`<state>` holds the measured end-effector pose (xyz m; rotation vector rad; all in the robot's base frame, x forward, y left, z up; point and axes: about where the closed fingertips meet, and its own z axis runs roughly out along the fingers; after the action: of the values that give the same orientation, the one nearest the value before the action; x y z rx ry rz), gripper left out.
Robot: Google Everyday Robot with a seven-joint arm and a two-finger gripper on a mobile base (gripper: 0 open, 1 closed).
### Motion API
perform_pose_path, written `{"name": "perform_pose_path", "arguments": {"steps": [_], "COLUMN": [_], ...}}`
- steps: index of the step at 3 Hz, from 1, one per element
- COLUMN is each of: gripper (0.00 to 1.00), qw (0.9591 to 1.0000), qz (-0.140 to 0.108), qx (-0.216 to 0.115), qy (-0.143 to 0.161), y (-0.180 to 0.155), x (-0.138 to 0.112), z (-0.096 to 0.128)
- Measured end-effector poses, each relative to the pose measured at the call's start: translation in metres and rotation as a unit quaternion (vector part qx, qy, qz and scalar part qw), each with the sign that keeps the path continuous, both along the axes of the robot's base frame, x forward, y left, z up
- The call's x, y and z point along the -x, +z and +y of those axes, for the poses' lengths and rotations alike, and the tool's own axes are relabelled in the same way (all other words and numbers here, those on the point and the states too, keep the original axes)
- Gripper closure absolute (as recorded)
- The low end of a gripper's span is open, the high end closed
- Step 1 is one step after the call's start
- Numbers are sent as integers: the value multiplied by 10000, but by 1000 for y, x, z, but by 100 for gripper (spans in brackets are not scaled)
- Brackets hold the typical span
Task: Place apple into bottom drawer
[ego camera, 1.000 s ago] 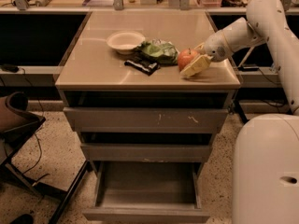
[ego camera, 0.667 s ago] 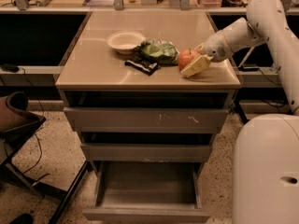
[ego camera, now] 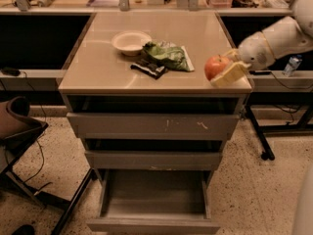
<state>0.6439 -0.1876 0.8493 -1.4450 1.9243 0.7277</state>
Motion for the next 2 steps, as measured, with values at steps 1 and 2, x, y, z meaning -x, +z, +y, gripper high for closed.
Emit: {"name": "perform_pose_path", "arguments": {"steps": [1, 2], "gripper": [100, 100], "qw": [9994, 9936], "qz": [-229, -896], "qx": [-52, 20], "qy": [-259, -694], "y": [39, 84], "x": [60, 111], "z": [-16, -17]}}
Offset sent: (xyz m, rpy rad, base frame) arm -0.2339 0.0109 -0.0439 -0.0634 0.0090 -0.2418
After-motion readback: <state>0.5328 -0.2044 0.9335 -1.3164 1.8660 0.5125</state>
